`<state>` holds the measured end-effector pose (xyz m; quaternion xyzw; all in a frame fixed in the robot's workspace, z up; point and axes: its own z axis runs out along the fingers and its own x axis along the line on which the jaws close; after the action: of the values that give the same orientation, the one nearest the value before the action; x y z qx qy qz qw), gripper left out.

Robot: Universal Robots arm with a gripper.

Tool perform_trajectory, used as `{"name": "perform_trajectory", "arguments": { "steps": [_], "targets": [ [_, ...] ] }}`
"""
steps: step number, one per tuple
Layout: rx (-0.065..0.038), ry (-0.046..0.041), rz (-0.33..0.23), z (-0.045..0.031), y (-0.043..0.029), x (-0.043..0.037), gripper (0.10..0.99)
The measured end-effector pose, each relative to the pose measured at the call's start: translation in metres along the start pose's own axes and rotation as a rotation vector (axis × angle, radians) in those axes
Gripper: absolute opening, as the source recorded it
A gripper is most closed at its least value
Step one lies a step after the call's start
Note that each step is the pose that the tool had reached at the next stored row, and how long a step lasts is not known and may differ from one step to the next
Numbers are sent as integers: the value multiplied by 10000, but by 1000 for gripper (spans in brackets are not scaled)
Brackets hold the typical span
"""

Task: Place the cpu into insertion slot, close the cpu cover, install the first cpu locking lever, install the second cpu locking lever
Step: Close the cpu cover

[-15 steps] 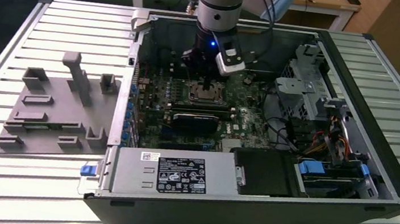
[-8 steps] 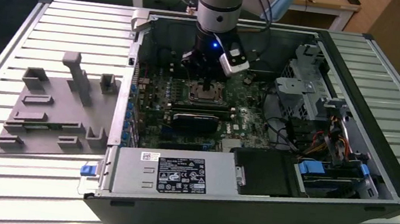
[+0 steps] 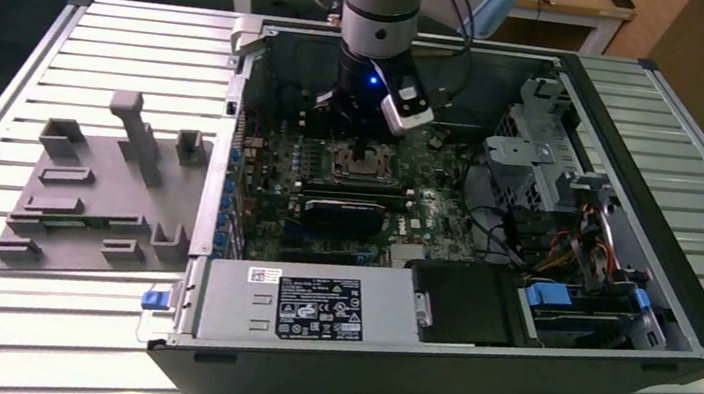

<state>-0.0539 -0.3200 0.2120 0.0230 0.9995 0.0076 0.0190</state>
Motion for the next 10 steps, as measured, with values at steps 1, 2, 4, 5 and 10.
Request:
{"name": "perform_trajectory", "arguments": {
  "steps": [1,2,4,5,10],
  "targets": [
    [1,0,8,2,-1,13,102],
    [1,0,18,4,-2,29,102],
    [2,0,39,8,-4,68,102],
    [3,0,49,11,-4,87,102],
    [-20,2,79,30,-9,164,102]
  ]
}}
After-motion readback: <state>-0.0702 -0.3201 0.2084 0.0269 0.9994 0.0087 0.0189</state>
